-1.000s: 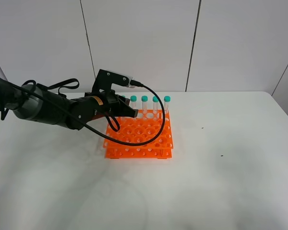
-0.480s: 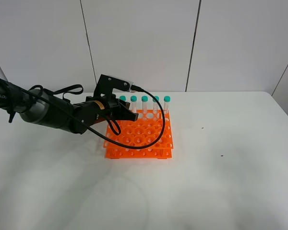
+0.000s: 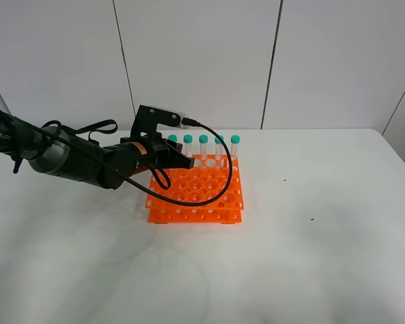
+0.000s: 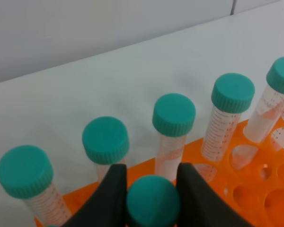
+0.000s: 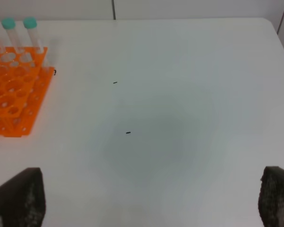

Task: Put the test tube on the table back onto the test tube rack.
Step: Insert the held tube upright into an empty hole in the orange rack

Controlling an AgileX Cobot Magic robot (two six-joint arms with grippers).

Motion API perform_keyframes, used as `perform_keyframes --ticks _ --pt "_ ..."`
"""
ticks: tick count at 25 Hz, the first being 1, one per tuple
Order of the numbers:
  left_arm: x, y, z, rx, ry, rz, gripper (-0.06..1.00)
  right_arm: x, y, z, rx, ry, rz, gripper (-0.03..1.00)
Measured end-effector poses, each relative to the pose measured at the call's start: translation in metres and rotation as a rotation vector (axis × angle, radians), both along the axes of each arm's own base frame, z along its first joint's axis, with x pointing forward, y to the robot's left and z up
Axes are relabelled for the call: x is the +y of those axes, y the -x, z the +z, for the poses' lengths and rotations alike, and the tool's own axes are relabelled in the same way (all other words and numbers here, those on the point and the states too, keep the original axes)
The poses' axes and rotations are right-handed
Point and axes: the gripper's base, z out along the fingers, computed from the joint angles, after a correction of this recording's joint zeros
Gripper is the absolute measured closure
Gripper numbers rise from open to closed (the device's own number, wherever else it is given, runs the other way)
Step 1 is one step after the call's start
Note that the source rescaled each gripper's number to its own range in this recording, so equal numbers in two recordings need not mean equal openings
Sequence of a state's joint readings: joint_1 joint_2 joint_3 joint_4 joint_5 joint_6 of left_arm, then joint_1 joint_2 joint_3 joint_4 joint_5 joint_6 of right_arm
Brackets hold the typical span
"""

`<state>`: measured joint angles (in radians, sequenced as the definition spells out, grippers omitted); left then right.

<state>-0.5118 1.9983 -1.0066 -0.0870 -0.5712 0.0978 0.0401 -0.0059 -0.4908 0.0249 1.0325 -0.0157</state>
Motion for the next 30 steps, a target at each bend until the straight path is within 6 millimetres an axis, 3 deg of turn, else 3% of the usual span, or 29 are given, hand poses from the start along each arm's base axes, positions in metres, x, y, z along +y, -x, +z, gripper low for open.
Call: perform_keyframes --ticks 30 --pt "0.0005 0.0009 -0.0019 0.023 0.026 0.018 0.94 0.0 0.0 0.0 0.0 0.0 0.0 -0.03"
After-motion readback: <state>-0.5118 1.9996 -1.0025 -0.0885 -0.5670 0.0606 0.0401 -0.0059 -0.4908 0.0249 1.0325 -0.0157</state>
